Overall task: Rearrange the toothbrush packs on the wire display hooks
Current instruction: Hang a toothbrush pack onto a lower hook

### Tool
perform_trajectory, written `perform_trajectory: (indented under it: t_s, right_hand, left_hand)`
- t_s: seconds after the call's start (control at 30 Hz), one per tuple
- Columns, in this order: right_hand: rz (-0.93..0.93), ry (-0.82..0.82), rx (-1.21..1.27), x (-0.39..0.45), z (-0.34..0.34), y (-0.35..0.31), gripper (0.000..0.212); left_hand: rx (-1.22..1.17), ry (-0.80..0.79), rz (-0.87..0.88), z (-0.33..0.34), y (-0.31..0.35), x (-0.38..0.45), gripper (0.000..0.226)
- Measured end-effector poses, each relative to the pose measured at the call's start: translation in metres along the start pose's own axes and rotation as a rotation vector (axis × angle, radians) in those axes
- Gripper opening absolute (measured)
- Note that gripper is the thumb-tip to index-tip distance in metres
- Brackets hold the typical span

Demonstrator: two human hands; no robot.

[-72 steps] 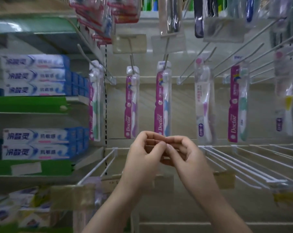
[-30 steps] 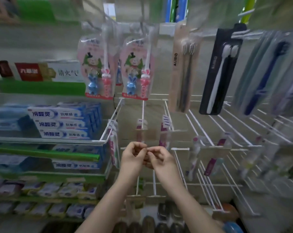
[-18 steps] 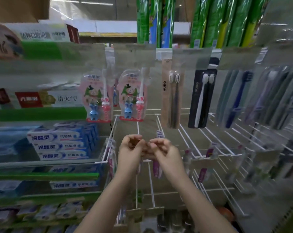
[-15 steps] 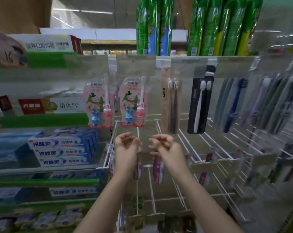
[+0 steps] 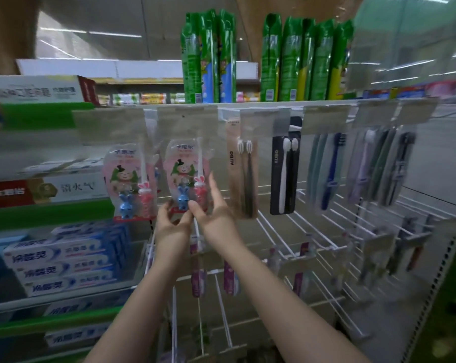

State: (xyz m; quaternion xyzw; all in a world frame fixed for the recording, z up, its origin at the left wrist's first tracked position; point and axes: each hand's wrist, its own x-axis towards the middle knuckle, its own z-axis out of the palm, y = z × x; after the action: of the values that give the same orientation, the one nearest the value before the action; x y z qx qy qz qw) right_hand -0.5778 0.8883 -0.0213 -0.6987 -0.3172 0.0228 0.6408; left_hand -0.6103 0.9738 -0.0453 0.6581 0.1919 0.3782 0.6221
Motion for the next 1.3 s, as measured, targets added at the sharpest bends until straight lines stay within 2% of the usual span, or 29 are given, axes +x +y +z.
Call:
perform_trajectory:
  t_s: [0.13,0.23,0.3,0.43,0.47,0.57,0.63,0.8,1.17,1.3]
  right_hand:
    - [-0.01,0.032,-0.042,0.001,-0.005,0.002,0.072]
    - [-0.052,0.073,-0.055,-0.003,-0.014,0.007,0.065]
    - [-0.081,0.113,-0.048,-0.006,-0.024,0.011,0.053]
    - [-0.11,0.235,0.012,-0.014,-0.052,0.022,0.013]
    - [-0.103,0.253,0.022,-0.016,-0.059,0.025,0.009]
    - [-0.091,0.309,0.038,-0.019,-0.086,0.03,0.019]
    - [-0.1,0.323,0.04,-0.022,-0.104,0.031,0.017]
    - [-0.111,0.307,0.071,-0.031,-0.16,0.038,0.015]
    - [-0.012,0.275,-0.026,-0.057,-0.301,0.067,0.007]
    - [0.004,0.295,-0.043,-0.061,-0.359,0.084,0.01]
  left_hand:
    - [-0.021,0.003,0.008,0.002,-0.001,0.003,0.057]
    - [-0.012,0.077,0.036,0.003,0.001,-0.002,0.054]
    - [0.011,0.152,0.112,0.003,0.001,-0.005,0.048]
    - [0.073,0.337,0.231,0.005,0.002,-0.012,0.042]
    - [0.058,0.356,0.257,0.008,0.004,-0.015,0.042]
    - [-0.069,0.298,0.315,0.028,0.009,-0.025,0.034]
    - [-0.151,0.233,0.324,0.045,0.013,-0.032,0.026]
    - [-0.187,0.157,0.31,0.092,0.013,-0.054,0.036]
    - [-0.206,0.008,0.188,0.228,0.003,-0.1,0.036]
    - [-0.185,-0.036,0.137,0.275,-0.001,-0.123,0.034]
